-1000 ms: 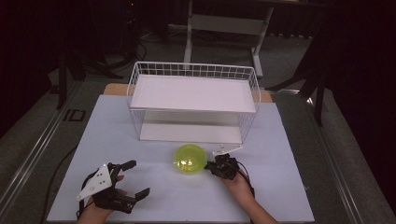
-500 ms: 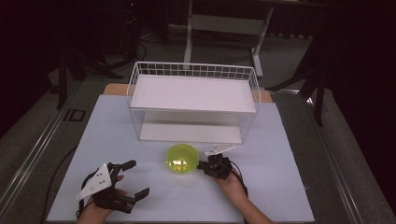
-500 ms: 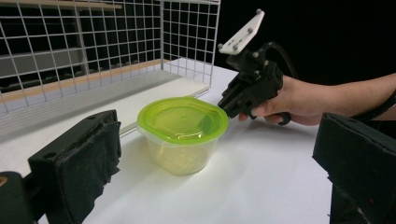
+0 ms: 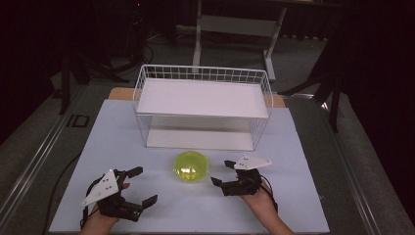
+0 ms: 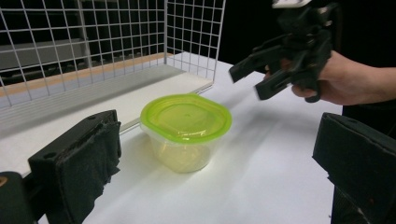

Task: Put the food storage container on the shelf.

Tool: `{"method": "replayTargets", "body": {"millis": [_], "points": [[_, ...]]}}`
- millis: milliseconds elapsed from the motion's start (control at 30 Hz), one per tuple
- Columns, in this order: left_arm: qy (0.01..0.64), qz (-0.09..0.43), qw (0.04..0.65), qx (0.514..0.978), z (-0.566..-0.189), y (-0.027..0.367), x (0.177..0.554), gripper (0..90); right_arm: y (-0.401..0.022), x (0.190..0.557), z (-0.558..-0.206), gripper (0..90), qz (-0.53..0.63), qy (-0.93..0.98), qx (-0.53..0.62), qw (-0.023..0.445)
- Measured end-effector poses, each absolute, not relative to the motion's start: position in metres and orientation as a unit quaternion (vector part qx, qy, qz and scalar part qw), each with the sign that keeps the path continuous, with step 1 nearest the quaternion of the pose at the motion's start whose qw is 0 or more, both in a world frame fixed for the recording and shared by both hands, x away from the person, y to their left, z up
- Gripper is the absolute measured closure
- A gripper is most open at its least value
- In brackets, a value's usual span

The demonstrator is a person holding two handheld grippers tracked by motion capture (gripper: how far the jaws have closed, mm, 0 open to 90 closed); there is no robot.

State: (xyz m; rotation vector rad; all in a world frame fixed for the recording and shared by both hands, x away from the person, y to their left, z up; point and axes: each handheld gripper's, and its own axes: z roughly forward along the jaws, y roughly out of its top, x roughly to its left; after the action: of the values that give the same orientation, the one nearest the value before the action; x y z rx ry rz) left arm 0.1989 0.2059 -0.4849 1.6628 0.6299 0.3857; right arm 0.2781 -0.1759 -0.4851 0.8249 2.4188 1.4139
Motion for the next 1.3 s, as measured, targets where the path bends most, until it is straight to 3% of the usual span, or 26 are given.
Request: {"method": "replayTargets", "body": {"millis": [100,167,367,700,967,1133,1267,1300], "points": [[0.279,0.148,0.626,0.713,-0.478,0.205,0.198,1.8,-0.177,0.269,-0.474,16.9,0.490,0.828,0.249,0.114],[0.272,0.145,0.628,0.715,-0.473,0.203,0.198,1.8,-0.176,0.262,-0.466,16.9,0.488,0.831,0.225,0.144],[0.255,0.163,0.616,0.727,-0.463,0.197,0.203,1.8,-0.174,0.252,-0.445,18.8,0.503,0.820,0.202,0.184],[0.278,0.133,0.613,0.728,-0.448,0.188,0.220,1.8,-0.172,0.257,-0.440,18.8,0.510,0.812,0.233,0.161],[0.316,0.108,0.598,0.728,-0.443,0.181,0.242,1.8,-0.159,0.263,-0.437,12.7,0.504,0.801,0.260,0.192],[0.306,0.119,0.580,0.746,-0.444,0.171,0.248,1.8,-0.151,0.269,-0.445,10.7,0.506,0.800,0.265,0.185],[0.311,0.124,0.555,0.762,-0.450,0.163,0.257,1.8,-0.148,0.276,-0.454,11.1,0.503,0.794,0.290,0.182],[0.313,0.122,0.553,0.762,-0.452,0.162,0.260,1.8,-0.147,0.278,-0.456,17.2,0.496,0.796,0.295,0.181]]}}
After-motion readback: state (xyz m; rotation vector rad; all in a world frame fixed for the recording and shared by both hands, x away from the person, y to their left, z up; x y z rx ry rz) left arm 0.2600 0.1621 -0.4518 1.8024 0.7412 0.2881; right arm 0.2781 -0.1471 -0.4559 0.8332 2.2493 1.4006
